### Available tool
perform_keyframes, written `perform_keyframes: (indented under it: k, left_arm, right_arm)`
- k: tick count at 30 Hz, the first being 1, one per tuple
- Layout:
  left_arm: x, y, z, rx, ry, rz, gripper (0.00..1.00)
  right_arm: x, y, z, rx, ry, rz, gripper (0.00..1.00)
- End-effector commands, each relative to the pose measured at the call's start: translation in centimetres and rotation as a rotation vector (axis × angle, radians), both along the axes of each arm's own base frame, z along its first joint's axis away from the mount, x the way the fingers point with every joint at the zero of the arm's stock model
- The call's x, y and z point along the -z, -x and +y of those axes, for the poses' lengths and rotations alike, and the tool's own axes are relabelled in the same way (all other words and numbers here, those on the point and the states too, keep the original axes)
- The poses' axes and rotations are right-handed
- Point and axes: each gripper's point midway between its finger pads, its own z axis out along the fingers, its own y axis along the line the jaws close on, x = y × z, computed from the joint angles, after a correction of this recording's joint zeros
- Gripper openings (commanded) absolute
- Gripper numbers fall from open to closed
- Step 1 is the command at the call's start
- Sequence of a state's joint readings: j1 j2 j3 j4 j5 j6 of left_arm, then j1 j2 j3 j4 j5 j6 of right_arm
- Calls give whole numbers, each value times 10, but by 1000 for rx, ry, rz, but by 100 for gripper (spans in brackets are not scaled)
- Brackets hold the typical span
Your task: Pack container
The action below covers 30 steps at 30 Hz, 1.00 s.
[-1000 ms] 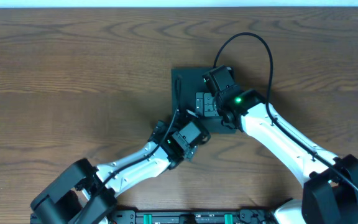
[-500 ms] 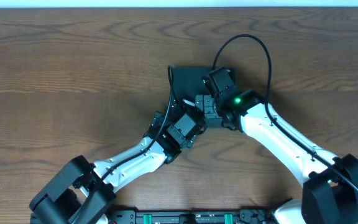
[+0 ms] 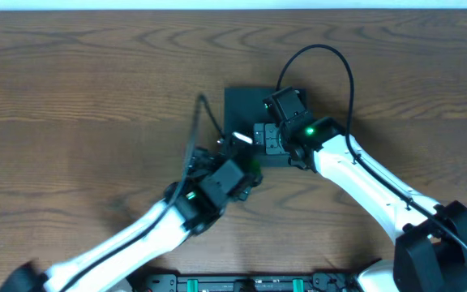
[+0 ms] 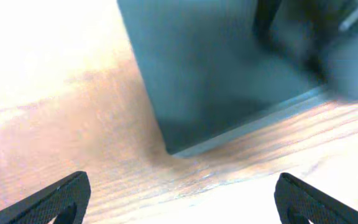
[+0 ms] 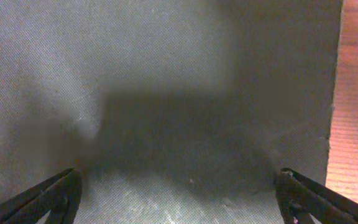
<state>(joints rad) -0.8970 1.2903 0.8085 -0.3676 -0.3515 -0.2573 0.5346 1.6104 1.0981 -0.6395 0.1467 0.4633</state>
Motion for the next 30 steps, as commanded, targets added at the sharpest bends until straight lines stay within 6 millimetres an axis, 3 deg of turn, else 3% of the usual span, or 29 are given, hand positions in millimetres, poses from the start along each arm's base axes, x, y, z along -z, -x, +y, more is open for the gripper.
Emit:
perform_keyframes:
  k: [1, 4, 8, 10, 13, 17, 21, 26, 30]
  left_arm:
    - [-37, -1, 13, -32, 63, -73, 96]
    - [-48, -9, 33, -98, 63, -106, 96]
    - [-39, -32, 64, -227, 61, -83, 96]
    - [-32, -42, 79, -279, 65, -59, 96]
    - [-24, -51, 95, -330, 78, -24, 96]
    - [-19, -67, 110, -362, 73, -29, 96]
    - [-15, -71, 126, -409, 64, -15, 96]
    - [-12, -69, 133, -427, 50, 2, 96]
    - [-11, -67, 133, -425, 49, 9, 96]
  right_arm:
    - [-24, 1, 7, -21, -32, -28, 99]
    - [-57, 6, 4, -22, -62, -77, 99]
    - [-98, 22, -4, -4, -123, -145, 99]
    - [-117, 32, -17, 14, -129, -179, 99]
    - [-124, 36, -51, 101, -40, -208, 99]
    - [-109, 29, -103, 254, 125, -179, 99]
    - [-84, 14, -136, 359, 198, -110, 99]
    - [-47, -6, -155, 421, 181, -17, 99]
    - [-9, -22, -153, 408, 162, 55, 99]
